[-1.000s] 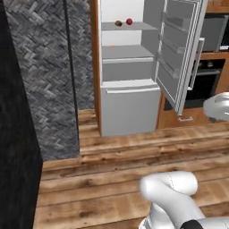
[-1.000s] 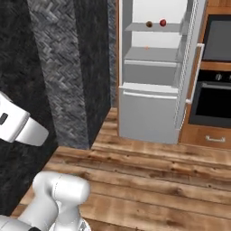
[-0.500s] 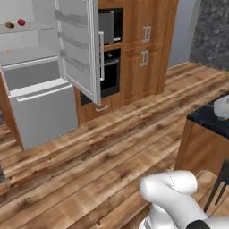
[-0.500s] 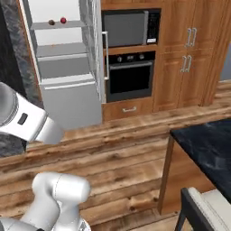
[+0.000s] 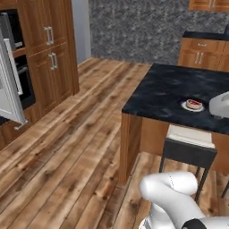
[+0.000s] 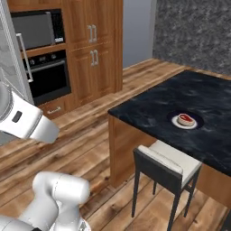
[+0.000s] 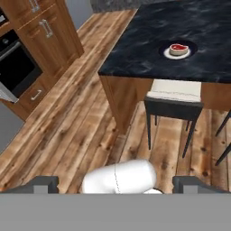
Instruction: Transport the steak and potato to the fridge. Place the steak on the rack containing meat and place the potato on the rack containing the vegetable, ensuring meats and vegetables are on different racks.
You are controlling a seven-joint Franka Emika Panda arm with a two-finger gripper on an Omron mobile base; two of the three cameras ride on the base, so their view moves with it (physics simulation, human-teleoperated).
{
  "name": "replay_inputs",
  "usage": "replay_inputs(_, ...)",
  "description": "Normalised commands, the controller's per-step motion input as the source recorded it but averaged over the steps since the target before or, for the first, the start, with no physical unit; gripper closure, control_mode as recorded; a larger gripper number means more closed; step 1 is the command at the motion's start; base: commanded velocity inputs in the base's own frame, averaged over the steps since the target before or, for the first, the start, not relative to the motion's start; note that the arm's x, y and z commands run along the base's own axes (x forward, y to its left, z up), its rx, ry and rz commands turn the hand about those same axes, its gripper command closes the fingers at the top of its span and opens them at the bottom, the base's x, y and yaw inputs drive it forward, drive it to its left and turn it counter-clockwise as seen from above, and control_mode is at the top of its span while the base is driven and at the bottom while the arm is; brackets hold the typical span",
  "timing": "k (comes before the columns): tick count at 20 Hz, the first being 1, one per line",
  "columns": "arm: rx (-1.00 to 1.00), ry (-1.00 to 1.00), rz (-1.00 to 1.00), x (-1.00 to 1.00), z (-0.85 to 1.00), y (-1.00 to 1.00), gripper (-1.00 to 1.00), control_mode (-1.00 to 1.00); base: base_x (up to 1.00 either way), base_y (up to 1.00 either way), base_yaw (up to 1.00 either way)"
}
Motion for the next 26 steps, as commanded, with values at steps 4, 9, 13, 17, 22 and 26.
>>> replay_inputs(4, 0.0, 0.0, 0.0, 0.0, 0.0, 0.0, -1.0, 1.0, -0.12, 0.13, -0.03)
replay_inputs(9, 0.0, 0.0, 0.0, 0.0, 0.0, 0.0, -1.0, 1.0, 0.52, -0.21, -0.18)
replay_inputs(13, 0.0, 0.0, 0.0, 0.0, 0.0, 0.0, -1.0, 1.0, 0.73, -0.25, -0.51)
replay_inputs(17, 0.0, 0.0, 0.0, 0.0, 0.0, 0.0, -1.0, 1.0, 1.0, 0.0, -0.61)
replay_inputs(22, 0.0, 0.0, 0.0, 0.0, 0.0, 0.0, -1.0, 1.0, 1.0, 0.4, -0.27)
replay_inputs(26, 0.0, 0.0, 0.0, 0.0, 0.0, 0.0, -1.0, 1.0, 1.0, 0.3, -0.24)
